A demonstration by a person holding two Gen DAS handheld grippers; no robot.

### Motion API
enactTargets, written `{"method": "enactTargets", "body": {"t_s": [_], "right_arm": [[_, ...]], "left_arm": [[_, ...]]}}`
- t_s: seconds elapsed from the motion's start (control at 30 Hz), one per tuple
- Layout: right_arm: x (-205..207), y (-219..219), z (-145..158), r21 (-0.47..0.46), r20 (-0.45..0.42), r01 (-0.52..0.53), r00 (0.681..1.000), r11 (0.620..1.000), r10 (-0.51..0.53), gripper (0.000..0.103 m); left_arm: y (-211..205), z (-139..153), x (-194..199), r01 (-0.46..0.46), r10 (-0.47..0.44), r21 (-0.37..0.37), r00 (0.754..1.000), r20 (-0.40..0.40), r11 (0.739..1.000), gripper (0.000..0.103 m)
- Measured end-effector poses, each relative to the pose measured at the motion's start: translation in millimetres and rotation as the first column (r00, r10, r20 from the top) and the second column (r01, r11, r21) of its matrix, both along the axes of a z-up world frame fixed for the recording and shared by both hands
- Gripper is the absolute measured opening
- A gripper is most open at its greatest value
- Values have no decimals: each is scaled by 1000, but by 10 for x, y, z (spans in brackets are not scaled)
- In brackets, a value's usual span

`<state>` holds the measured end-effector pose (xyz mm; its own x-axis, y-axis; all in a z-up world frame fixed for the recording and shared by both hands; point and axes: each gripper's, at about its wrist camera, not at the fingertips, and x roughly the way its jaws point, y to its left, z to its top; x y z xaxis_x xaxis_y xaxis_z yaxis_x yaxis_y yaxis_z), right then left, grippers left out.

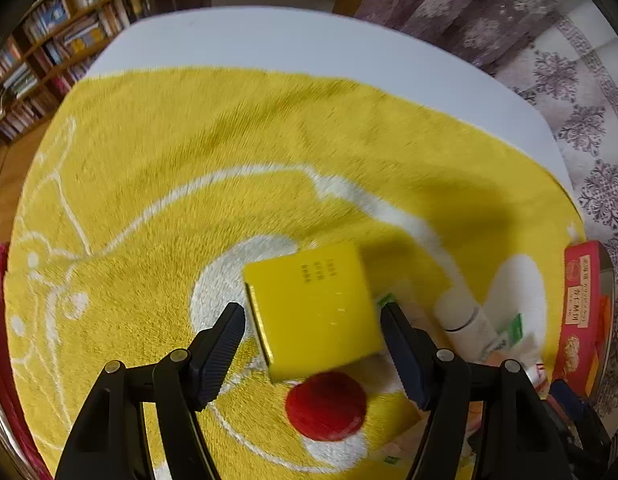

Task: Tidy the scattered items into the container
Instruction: 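Grasp the yellow box with the left tool while the right tool grasps the white bottle, then carry the yellow box and white bottle into the tin box and release both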

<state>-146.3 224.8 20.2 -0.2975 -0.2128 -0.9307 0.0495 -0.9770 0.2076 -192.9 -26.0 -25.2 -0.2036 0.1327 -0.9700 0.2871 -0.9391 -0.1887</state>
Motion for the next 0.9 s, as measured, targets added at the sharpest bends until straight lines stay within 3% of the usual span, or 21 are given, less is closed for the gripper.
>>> {"method": "enactTargets", "body": {"t_s": [0.1, 0.33, 0.57, 0.9], "right_arm": [[-27, -23, 2, 5, -2, -2, 1000, 1000, 2, 79], [-111, -127, -51, 8, 3, -32, 999, 999, 32, 79], [-133, -199, -157, -2, 23, -79, 997, 997, 79, 42], [-48, -164, -65, -27, -4, -88, 996, 996, 88, 42]], "left_arm": [[-36, -16, 18, -4, 3, -3, 1000, -12, 1000, 49], [-101, 47, 58, -11, 11, 11, 999, -42, 1000, 49], [-89, 187, 116, -15, 16, 14, 997, -78, 1000, 48], [24, 473, 325, -10, 8, -16, 991, -136, 1000, 48]]}}
